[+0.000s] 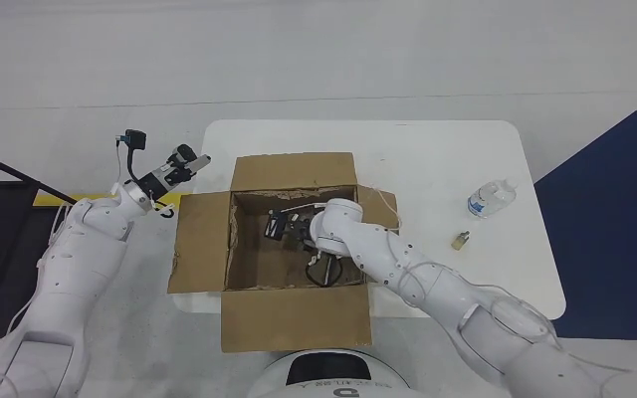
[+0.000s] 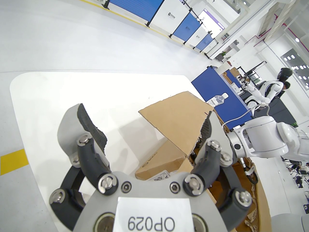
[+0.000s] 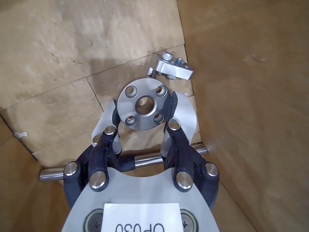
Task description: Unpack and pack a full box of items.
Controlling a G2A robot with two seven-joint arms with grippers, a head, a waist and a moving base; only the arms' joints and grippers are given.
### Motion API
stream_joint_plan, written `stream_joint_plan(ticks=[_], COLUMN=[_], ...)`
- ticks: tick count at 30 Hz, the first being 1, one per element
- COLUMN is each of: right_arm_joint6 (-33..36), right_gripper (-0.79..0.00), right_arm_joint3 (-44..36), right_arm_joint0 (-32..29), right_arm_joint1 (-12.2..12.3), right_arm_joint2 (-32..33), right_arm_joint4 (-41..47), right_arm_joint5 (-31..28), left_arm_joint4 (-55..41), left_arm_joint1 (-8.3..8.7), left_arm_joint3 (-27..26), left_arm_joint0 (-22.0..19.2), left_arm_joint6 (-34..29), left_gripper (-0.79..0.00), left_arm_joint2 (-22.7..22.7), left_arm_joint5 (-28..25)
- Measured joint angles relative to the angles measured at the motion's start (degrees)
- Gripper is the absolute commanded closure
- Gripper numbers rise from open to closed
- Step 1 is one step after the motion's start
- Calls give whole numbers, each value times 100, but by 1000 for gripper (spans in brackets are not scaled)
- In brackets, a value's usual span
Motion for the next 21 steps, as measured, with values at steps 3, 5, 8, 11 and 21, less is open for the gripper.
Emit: stream_joint_plan(ticks=[3, 5, 8, 11, 21], right_arm_joint6=[-85, -164, -373, -550, -1042], right_gripper=[0, 0, 0, 0, 0], right_arm_joint3=[-53, -175, -443, -709, -1804], right_arm_joint0=[-28, -77, -219, -400, -1240], right_arm_joint1=[-2, 23, 110, 227, 653], right_arm_joint2=[18, 43, 141, 292, 910], right_arm_joint4=[-26, -106, -302, -557, -1419], right_arm_joint5=[-100, -164, -270, -310, -471], left_arm_joint4=[0, 0, 0, 0, 0], left_arm_joint1=[0, 0, 0, 0, 0], left_arm_joint3=[0, 0, 0, 0, 0], left_arm_joint0=[0, 0, 0, 0, 0], left_arm_joint6=[0, 0, 0, 0, 0], left_gripper=[-785, -785, -785, -785, -785], left_arm_joint2=[0, 0, 0, 0, 0], left_arm_joint5=[0, 0, 0, 0, 0])
